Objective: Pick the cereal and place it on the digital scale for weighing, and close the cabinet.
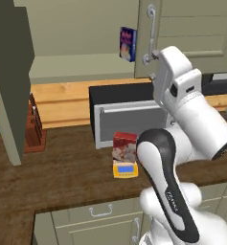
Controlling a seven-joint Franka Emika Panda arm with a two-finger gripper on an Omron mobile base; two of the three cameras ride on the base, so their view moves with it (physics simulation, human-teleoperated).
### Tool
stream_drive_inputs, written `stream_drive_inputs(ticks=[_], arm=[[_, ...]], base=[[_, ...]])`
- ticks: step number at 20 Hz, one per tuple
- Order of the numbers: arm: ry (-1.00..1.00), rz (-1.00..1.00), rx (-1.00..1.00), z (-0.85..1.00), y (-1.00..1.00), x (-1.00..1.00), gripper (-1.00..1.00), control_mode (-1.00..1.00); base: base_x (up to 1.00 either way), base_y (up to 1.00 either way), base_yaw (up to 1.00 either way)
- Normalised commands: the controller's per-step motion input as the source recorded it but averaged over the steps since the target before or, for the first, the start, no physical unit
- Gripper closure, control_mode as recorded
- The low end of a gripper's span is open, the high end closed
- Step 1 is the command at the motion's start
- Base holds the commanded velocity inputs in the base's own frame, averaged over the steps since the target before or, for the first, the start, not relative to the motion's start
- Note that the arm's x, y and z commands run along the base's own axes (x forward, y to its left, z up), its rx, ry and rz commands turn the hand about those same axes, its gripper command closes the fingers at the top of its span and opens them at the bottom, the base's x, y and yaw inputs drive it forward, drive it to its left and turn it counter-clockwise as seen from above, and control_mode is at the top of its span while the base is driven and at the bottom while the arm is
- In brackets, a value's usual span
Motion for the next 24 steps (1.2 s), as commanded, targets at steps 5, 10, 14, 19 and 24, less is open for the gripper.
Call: stream_drive_inputs(ticks=[5,10,14,19,24], arm=[[-0.02,0.0,0.11,-0.73,1.0,-0.03,-1.0,-1.0],[-0.01,0.0,0.1,-0.81,0.97,0.0,-1.0,-1.0],[-0.04,0.0,-0.01,-0.29,1.0,0.03,-1.0,-1.0],[-0.02,-0.03,-0.1,-0.47,0.85,0.28,-1.0,-1.0],[-0.05,-0.03,-0.08,-0.55,0.78,0.18,-1.0,-1.0]], base=[[0.0,0.0,0.0],[0.0,0.0,0.0],[0.0,0.0,0.0],[0.0,0.0,0.0],[0.0,0.0,0.0]])
